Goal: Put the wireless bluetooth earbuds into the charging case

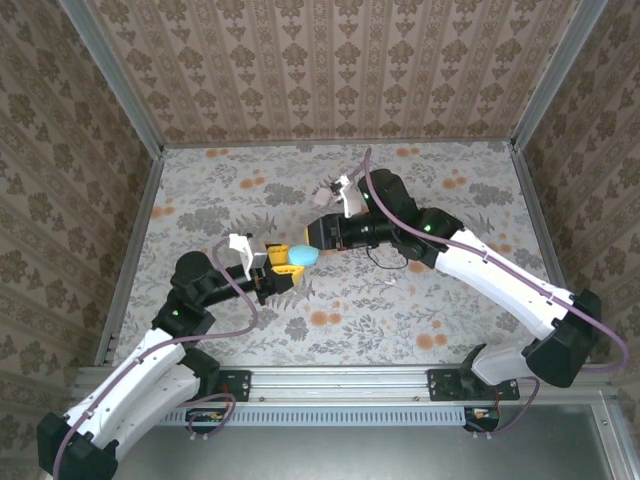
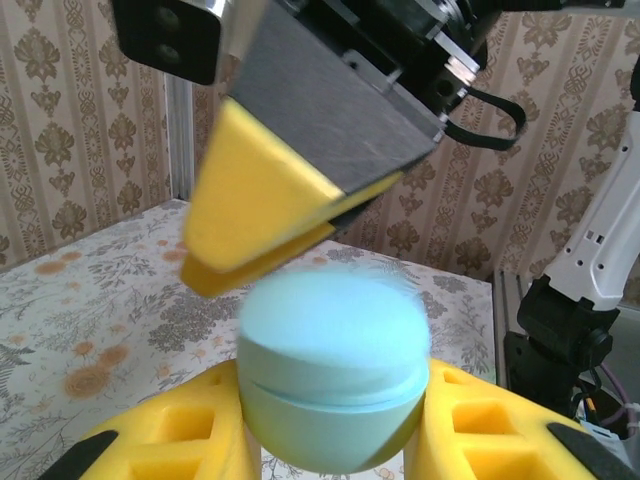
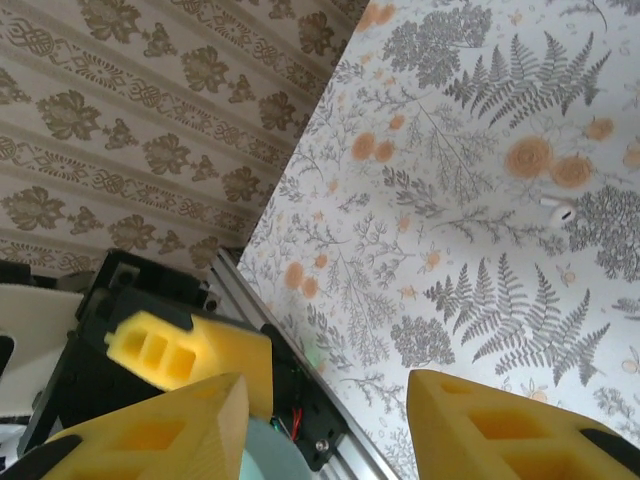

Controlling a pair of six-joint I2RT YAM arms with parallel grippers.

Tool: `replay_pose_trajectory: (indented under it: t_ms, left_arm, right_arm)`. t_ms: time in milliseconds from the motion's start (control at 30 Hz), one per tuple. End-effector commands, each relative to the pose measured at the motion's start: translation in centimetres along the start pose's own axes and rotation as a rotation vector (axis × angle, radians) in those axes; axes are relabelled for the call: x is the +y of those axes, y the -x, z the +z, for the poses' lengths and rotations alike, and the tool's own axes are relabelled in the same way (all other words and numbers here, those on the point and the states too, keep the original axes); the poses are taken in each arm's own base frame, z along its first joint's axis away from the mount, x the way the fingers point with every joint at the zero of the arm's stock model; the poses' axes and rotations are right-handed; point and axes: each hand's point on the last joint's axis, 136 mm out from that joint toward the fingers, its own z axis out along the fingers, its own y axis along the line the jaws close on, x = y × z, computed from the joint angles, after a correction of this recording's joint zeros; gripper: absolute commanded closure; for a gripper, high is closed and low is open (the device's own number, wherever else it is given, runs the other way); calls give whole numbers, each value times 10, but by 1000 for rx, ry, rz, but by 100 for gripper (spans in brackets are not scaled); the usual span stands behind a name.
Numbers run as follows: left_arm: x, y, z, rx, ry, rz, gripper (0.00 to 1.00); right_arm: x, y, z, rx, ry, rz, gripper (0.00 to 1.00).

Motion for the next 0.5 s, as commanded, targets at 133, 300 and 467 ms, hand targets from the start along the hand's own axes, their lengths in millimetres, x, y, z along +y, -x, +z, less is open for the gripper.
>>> replay_pose_trajectory:
  t_ms: [133, 300, 467]
  left_arm:
    - [-2, 20, -2, -65, 9, 13, 69]
    - [1, 24, -3, -83, 29, 2, 69]
    - [3, 26, -3, -101, 37, -8, 70]
  right_arm:
    - [9, -8, -24, -58, 64, 59, 46]
    - [15, -10, -23, -69, 141, 128, 42]
    - [21, -12, -17, -73, 225, 200, 40]
